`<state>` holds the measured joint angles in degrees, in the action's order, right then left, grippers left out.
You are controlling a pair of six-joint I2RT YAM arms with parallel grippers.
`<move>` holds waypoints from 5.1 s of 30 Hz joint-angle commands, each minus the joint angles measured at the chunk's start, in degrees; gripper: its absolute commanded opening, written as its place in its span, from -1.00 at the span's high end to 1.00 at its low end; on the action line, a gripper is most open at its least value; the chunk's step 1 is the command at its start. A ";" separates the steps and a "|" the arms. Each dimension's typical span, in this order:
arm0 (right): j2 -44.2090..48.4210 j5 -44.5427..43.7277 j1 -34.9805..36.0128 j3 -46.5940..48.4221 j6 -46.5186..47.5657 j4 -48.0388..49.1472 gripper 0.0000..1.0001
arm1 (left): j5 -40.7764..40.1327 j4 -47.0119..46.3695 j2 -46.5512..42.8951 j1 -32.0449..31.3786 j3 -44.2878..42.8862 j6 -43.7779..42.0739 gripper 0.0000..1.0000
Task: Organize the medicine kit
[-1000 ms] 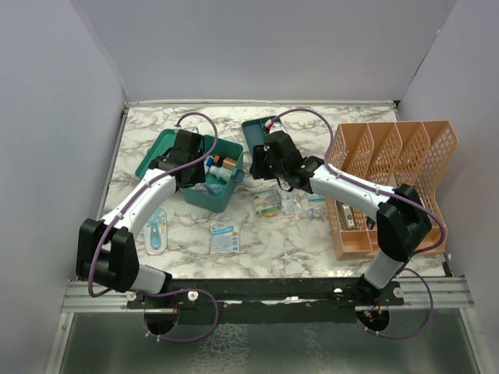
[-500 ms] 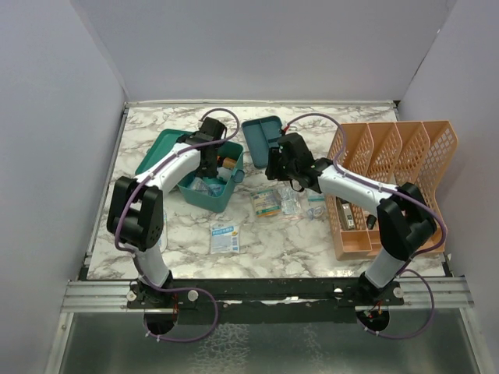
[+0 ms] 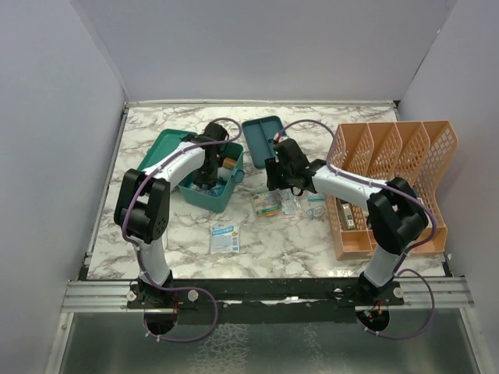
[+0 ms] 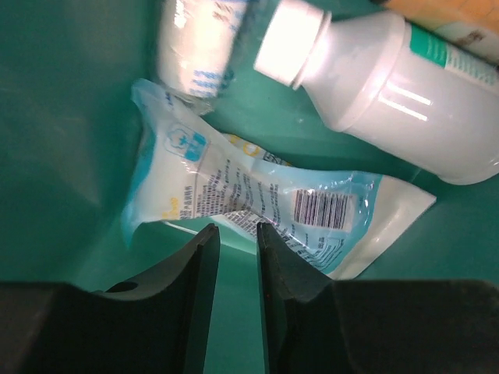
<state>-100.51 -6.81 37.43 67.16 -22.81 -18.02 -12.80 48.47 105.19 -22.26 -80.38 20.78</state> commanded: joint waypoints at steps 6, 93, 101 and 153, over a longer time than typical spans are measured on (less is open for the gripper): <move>-2.41 1.53 0.19 2.54 1.32 -2.63 -0.10 | 3.54 -3.89 3.28 -0.24 4.21 -3.38 0.45; 9.67 -6.64 8.62 12.87 0.67 -4.07 0.87 | -11.66 -45.61 -53.27 -0.33 31.47 -1.82 -0.20; 0.56 9.08 8.69 26.71 12.92 -1.34 0.86 | -15.34 -51.00 -58.93 -0.37 34.12 -3.45 -0.20; -28.45 16.16 14.06 53.04 20.22 -15.17 0.34 | -15.19 -47.48 -56.55 -0.33 27.64 -6.82 -0.27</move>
<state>-130.85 13.52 51.68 118.87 3.40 -30.81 -31.27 -1.19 48.16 -22.63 -52.62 11.40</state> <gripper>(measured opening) 0.326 0.633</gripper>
